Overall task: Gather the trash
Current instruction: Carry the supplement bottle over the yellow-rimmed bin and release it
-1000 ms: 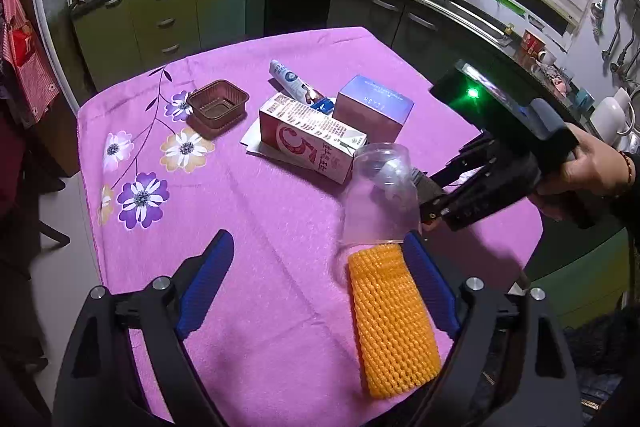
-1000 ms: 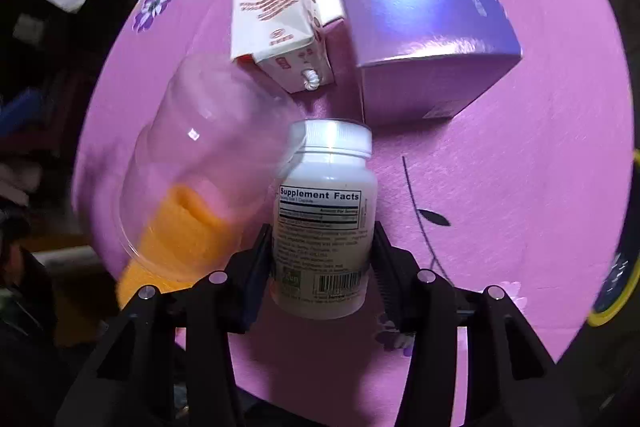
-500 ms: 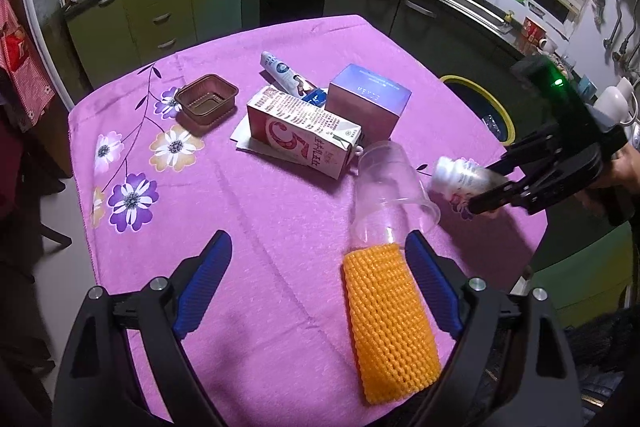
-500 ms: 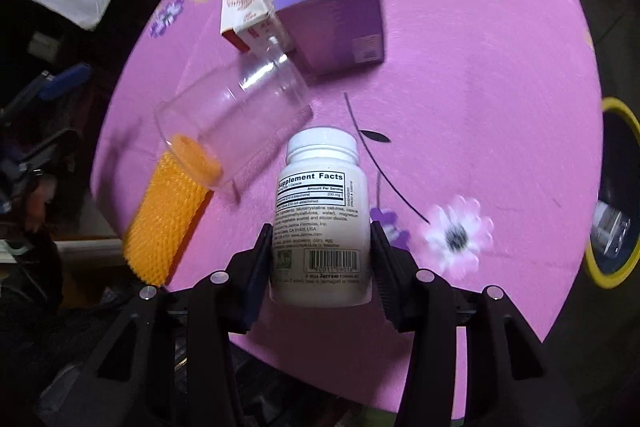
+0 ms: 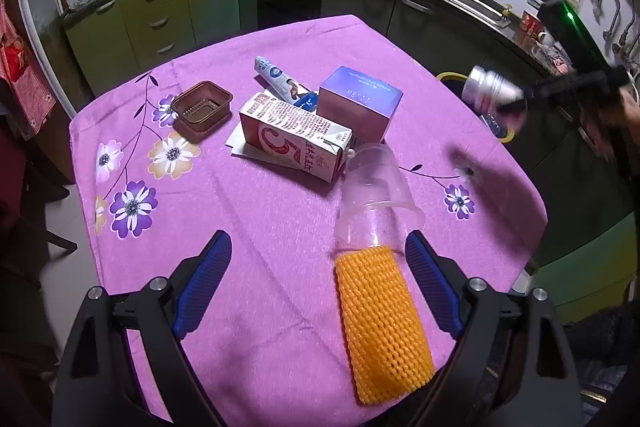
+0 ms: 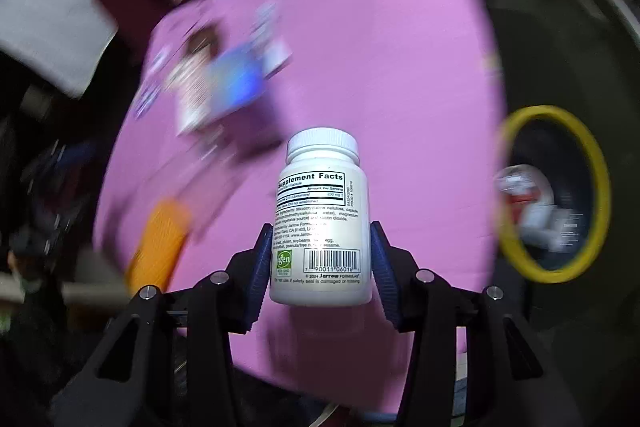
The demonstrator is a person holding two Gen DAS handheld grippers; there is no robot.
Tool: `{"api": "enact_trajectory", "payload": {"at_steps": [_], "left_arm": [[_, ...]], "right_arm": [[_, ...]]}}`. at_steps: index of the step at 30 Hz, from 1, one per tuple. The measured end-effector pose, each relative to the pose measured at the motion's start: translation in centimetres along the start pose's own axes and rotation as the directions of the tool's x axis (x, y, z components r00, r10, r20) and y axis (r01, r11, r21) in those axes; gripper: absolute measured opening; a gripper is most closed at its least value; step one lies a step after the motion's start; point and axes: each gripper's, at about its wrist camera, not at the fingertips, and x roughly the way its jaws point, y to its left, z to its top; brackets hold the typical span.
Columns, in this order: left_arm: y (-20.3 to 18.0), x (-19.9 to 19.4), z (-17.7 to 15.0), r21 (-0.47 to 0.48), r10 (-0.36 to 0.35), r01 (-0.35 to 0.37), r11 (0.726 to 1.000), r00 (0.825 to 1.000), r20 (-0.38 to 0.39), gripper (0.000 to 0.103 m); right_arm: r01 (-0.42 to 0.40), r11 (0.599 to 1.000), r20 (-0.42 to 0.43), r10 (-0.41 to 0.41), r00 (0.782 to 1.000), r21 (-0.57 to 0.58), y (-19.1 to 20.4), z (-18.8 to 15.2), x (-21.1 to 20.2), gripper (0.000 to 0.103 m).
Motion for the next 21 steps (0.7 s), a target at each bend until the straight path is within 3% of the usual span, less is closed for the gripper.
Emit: {"api": "enact_trajectory", "payload": {"at_steps": [4,6,9,15,21], "left_arm": [[0.0,0.2,0.0,-0.005,-0.006,0.006,1.000,1.000,-0.005,0.084],[-0.2,0.4,0.0,-0.003,-0.007,0.007,1.000,1.000,-0.014,0.085],[-0.7,0.8,-0.1,0.002,0.000,0.000,1.000,0.999,-0.032,0.085],[-1.5,1.9,-0.9,0.000,-0.005,0.005,1.000,0.996,-0.092,0.088],[-2.7,3.5,-2.1,0.002,-0.038,0.039,0.999,0.986,-0.162,0.088]], "right_arm": [[0.141,0.977,0.024,-0.146,0.989,0.158,-8.2,1.5,0.2,0.047],[0.214,0.949,-0.009,-0.218,0.976,0.232,-12.9,2.3,2.1,0.047],[0.266,0.918,-0.060,-0.260,0.964,0.293,-17.2,3.3,5.2,0.047],[0.273,0.887,-0.113,-0.249,0.962,0.372,-22.1,5.1,10.5,0.049],[0.183,0.898,-0.040,-0.182,0.982,0.401,-22.1,4.2,8.3,0.050]]}}
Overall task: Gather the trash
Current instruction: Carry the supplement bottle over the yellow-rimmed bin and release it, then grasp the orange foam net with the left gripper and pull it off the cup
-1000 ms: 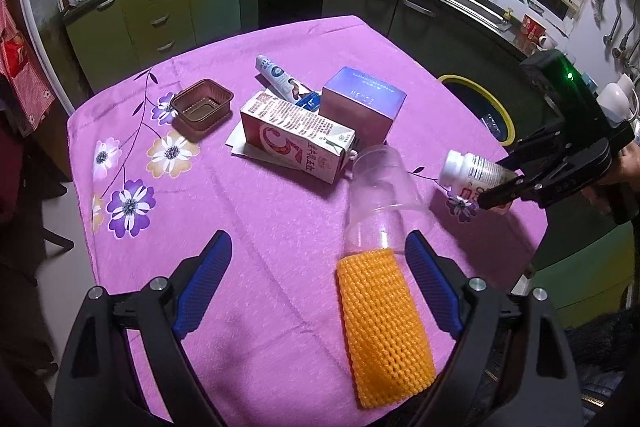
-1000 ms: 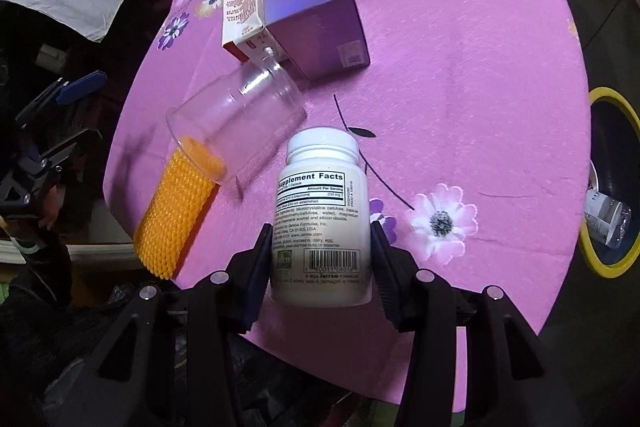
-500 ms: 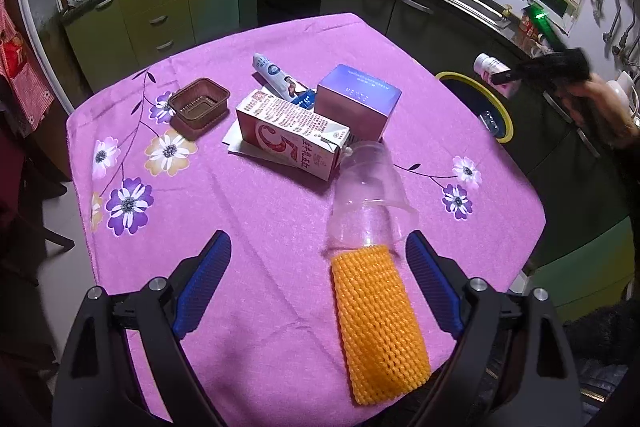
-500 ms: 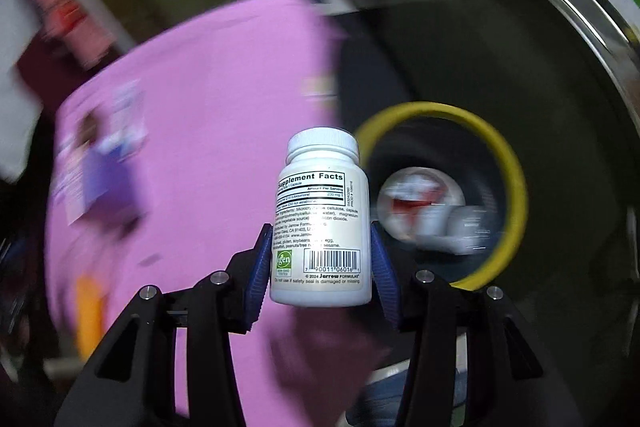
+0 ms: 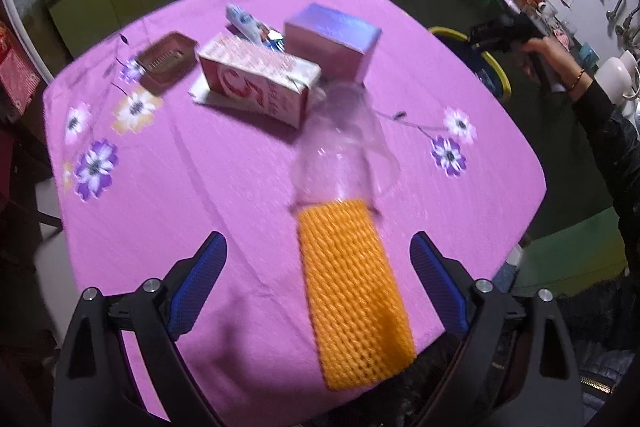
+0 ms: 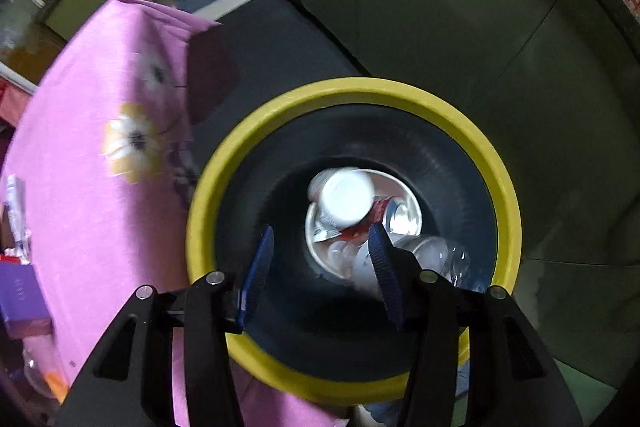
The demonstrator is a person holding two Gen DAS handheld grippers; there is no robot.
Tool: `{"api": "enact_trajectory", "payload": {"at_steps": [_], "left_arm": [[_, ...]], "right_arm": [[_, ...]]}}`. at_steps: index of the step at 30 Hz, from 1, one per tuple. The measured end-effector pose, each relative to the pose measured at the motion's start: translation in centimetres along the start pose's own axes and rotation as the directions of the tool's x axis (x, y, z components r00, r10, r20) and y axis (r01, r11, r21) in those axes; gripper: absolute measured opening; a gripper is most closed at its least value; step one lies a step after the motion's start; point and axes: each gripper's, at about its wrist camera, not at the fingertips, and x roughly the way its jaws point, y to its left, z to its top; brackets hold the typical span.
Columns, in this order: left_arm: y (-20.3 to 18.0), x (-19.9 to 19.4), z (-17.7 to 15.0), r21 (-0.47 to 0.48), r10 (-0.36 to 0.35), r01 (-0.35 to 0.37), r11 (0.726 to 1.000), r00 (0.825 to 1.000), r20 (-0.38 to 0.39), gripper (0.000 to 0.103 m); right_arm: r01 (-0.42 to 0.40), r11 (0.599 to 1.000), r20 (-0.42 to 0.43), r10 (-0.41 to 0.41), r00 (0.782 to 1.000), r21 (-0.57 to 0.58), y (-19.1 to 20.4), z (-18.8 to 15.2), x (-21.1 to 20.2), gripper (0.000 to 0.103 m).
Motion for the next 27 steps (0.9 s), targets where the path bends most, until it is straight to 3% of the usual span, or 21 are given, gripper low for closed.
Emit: {"api": "enact_trajectory", "payload": {"at_steps": [3,12,20,23,24,27], "left_arm": [[-1.0,1.2,-0.4,0.004,-0.028,0.028,1.000,0.999,-0.037,0.088],[-2.4,4.5,-1.7,-0.039,-0.023,0.018,0.999,0.991,-0.132,0.088],[-3.0,5.5,-1.7,-0.029,0.057,-0.062,0.998,0.984,-0.167,0.086],[-3.1,5.9,-2.0,-0.024,0.054,-0.060,0.998,0.979,-0.199,0.076],[-3.2,6.1,-2.1,-0.023,0.047,-0.053,0.998,0.977,-0.209,0.068],[-3.2,5.9,-2.1,-0.015,0.055,-0.059,0.998,0.979,-0.198,0.057]], "right_arm": [[-0.023,1.000,0.026,0.024,0.999,-0.021,0.7,-1.6,-2.1,0.053],[-0.096,0.987,0.083,0.107,0.991,-0.127,3.2,-4.8,-5.9,0.055],[-0.159,0.973,0.056,0.170,0.984,-0.168,4.9,-5.5,-5.1,0.056],[-0.167,0.970,0.048,0.178,0.983,-0.175,5.1,-5.8,-5.0,0.057],[-0.169,0.970,0.048,0.180,0.983,-0.175,5.1,-5.8,-5.1,0.057],[-0.168,0.969,0.050,0.179,0.983,-0.179,5.1,-5.9,-5.2,0.060]]}}
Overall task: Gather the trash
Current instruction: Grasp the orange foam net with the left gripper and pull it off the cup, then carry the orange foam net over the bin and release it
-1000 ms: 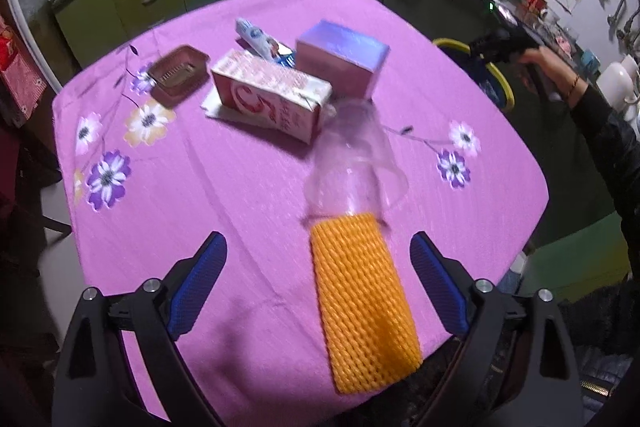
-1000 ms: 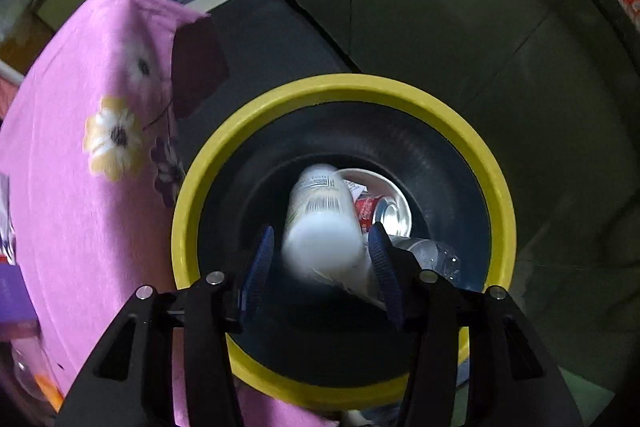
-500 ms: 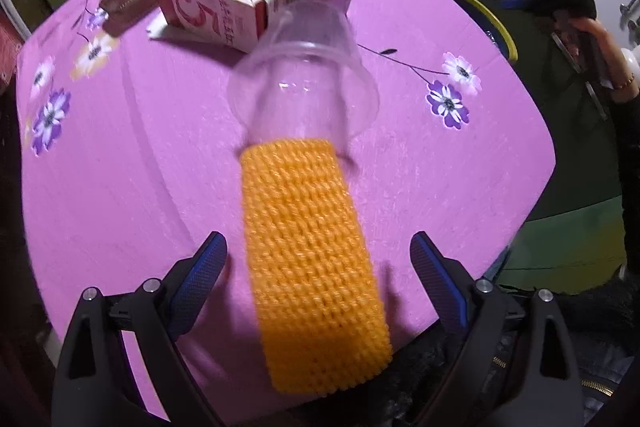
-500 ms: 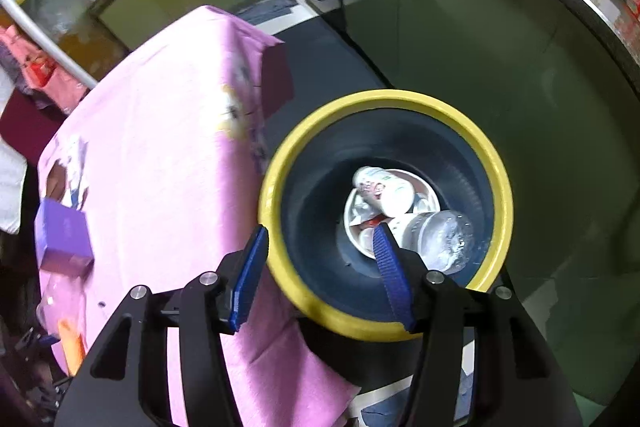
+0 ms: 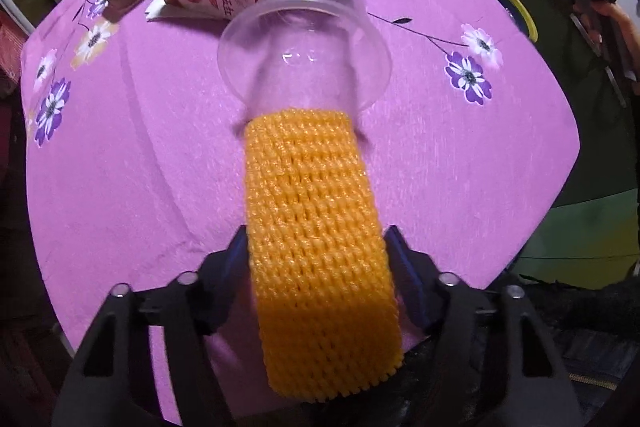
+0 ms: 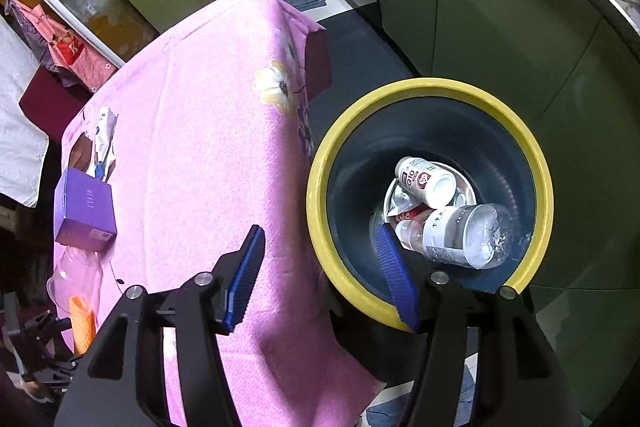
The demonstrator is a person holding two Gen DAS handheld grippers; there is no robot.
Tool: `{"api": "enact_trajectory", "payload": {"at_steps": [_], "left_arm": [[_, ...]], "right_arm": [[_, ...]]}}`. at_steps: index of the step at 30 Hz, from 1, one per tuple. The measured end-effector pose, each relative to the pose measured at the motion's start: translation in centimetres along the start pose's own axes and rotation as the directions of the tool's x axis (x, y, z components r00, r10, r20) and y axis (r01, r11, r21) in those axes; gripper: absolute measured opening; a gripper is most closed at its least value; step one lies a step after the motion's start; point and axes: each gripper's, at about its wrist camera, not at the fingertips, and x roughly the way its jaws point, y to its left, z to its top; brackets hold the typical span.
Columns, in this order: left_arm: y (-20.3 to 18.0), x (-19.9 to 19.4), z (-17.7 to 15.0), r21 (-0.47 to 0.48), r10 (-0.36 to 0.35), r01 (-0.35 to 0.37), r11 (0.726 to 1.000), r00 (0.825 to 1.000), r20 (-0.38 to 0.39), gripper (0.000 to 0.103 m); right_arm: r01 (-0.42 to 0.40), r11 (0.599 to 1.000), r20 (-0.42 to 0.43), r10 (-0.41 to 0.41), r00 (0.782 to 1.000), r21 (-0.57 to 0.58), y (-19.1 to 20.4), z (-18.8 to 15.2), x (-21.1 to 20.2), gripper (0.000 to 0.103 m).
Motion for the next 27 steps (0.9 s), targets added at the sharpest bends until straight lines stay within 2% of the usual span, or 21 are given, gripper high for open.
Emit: {"api": "enact_trajectory", "payload": {"at_steps": [5,9,10,13,20,25,27], "left_arm": [[1.0,-1.0,-0.1,-0.017,-0.035,0.035,0.999,0.999,0.021,0.039],[1.7,-2.7,-0.5,-0.002,-0.044,0.044,0.999,0.997,0.058,0.017],[1.8,-3.1,-0.5,0.007,-0.042,0.042,0.999,0.997,0.065,0.015],[1.6,-4.6,-0.7,0.045,-0.049,0.046,0.998,0.995,0.082,0.013],[-0.2,-8.8,-0.3,0.142,-0.138,0.122,0.982,0.985,0.106,0.013],[-4.3,-12.0,2.5,0.285,-0.172,0.123,0.951,0.973,0.153,0.013],[-6.7,-12.9,5.0,0.354,-0.193,0.123,0.927,0.966,0.170,0.013]], "right_arm": [[-0.003,1.000,0.010,0.003,1.000,-0.006,0.1,-0.1,-0.4,0.060],[-0.005,1.000,0.014,0.005,1.000,-0.010,0.2,-0.2,-0.8,0.060],[-0.004,1.000,0.013,0.004,1.000,-0.012,0.2,-0.1,-0.8,0.060],[-0.004,1.000,0.009,0.004,1.000,-0.016,0.3,-0.2,-0.8,0.060],[-0.012,1.000,0.023,0.013,1.000,-0.024,0.3,-0.7,-1.8,0.060],[0.006,1.000,0.056,-0.005,0.998,-0.013,-0.8,-1.2,-3.8,0.060],[0.029,1.000,0.071,-0.028,0.997,-0.010,-1.4,-1.6,-4.8,0.060]]}}
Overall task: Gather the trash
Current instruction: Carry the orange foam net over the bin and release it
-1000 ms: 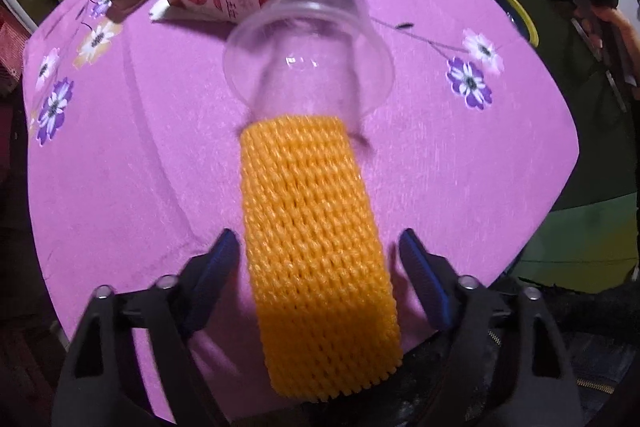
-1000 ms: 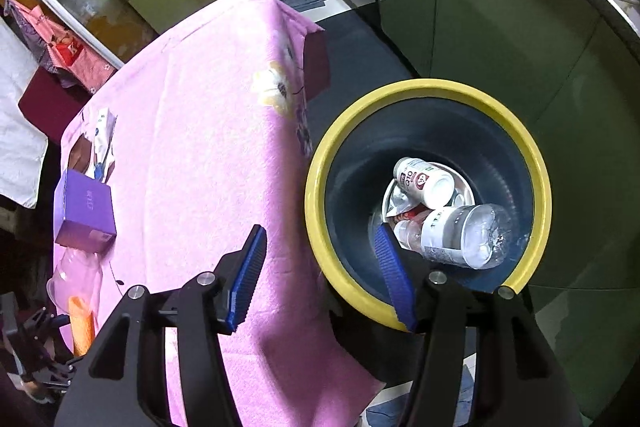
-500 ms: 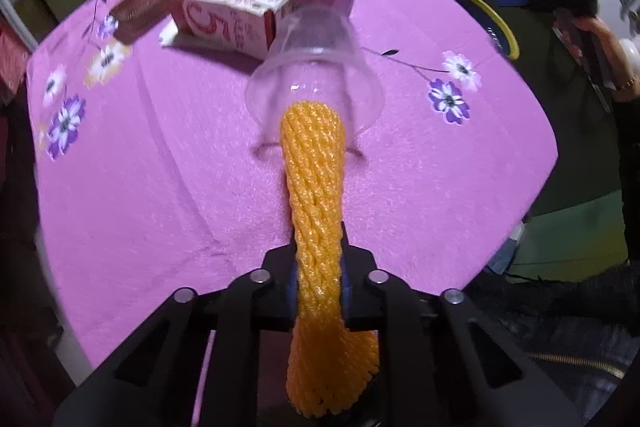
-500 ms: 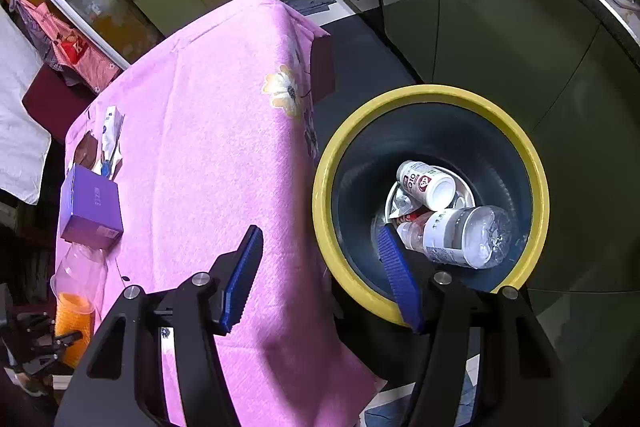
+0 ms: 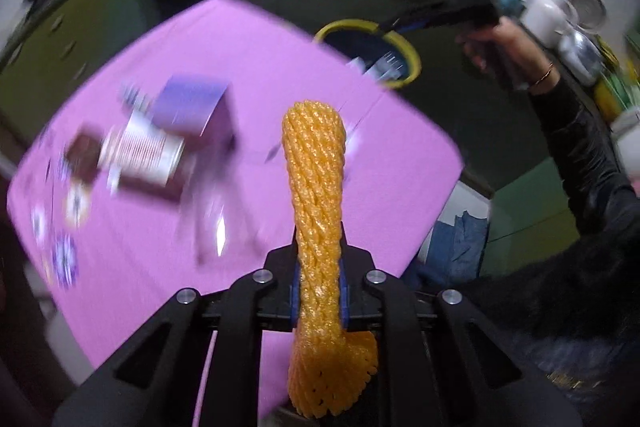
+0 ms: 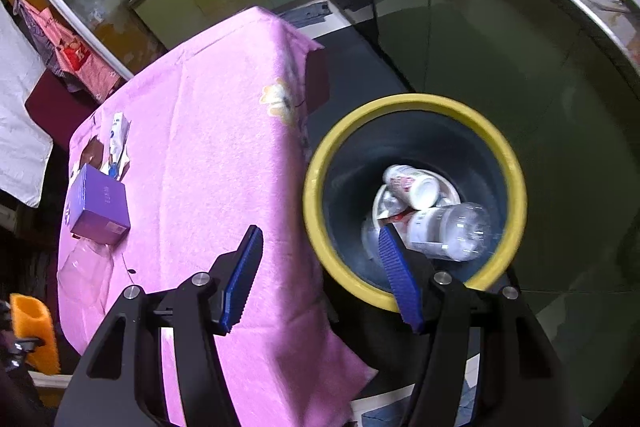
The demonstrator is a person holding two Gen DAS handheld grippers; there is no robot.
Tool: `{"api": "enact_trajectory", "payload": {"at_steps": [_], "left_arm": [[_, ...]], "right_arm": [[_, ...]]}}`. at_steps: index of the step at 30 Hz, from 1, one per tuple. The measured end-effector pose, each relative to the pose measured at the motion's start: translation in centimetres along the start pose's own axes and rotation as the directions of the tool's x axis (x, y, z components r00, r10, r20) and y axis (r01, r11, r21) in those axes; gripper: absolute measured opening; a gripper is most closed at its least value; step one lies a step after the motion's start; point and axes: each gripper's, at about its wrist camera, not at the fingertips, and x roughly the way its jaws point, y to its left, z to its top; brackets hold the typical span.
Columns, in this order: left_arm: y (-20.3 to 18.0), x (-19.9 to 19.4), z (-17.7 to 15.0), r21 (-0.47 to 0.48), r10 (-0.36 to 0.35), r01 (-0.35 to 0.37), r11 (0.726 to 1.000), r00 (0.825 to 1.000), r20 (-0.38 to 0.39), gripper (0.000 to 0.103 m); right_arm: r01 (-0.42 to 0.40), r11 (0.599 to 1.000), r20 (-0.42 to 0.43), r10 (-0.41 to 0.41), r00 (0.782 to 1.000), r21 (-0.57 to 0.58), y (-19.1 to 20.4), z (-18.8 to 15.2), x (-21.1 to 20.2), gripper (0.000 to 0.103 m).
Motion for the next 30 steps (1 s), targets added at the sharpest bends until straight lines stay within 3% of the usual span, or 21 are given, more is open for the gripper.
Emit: {"api": "enact_trajectory", "payload": {"at_steps": [6,8,14,17,23,29,30], "left_arm": [[-3.8,4.2,11.6,0.138,-0.060,0.051,0.989,0.996,0.061,0.014],[-4.7,6.4,14.9,0.143,-0.081,0.073,0.987,0.995,0.051,0.014],[-7.7,18.0,25.0,0.127,-0.069,0.075,0.989,0.996,-0.051,0.014],[-8.5,23.1,28.0,0.108,-0.040,0.049,0.993,0.996,-0.085,0.014],[-7.6,30.4,31.0,0.031,0.024,-0.021,0.999,0.991,-0.128,0.028],[-7.5,31.4,30.4,0.033,0.034,-0.029,0.999,0.986,-0.161,0.054],[-7.6,31.0,30.1,0.037,0.025,-0.020,0.999,0.986,-0.163,0.065]], "right_arm": [[0.057,0.998,0.045,-0.059,0.997,0.037,-3.2,-2.3,-3.3,0.061],[0.062,0.997,0.059,-0.065,0.996,0.051,-4.3,-3.2,-4.1,0.061],[0.070,0.993,0.042,-0.074,0.996,0.092,-7.6,-6.1,-4.9,0.061],[0.077,0.990,0.024,-0.080,0.996,0.114,-9.2,-7.3,-5.0,0.061],[0.079,0.986,0.008,-0.081,0.997,0.149,-11.3,-8.8,-5.0,0.062],[0.079,0.984,-0.001,-0.080,0.997,0.158,-12.0,-9.1,-4.8,0.067],[0.079,0.984,-0.002,-0.080,0.997,0.158,-12.0,-9.0,-4.7,0.067]]}}
